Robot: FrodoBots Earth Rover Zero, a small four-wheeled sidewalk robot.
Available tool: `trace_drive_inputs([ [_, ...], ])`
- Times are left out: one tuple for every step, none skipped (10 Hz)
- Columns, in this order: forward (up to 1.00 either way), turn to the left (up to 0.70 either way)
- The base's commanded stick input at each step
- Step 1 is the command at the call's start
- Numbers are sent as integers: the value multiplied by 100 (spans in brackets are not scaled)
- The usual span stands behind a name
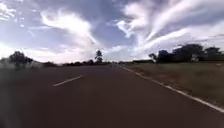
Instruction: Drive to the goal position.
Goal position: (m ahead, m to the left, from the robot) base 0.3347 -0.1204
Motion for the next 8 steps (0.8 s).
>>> trace_drive_inputs([
  [100, 0],
  [100, 0],
  [100, 0],
  [100, 0],
  [100, 0],
  [100, 0],
  [100, 0],
  [100, 0],
])
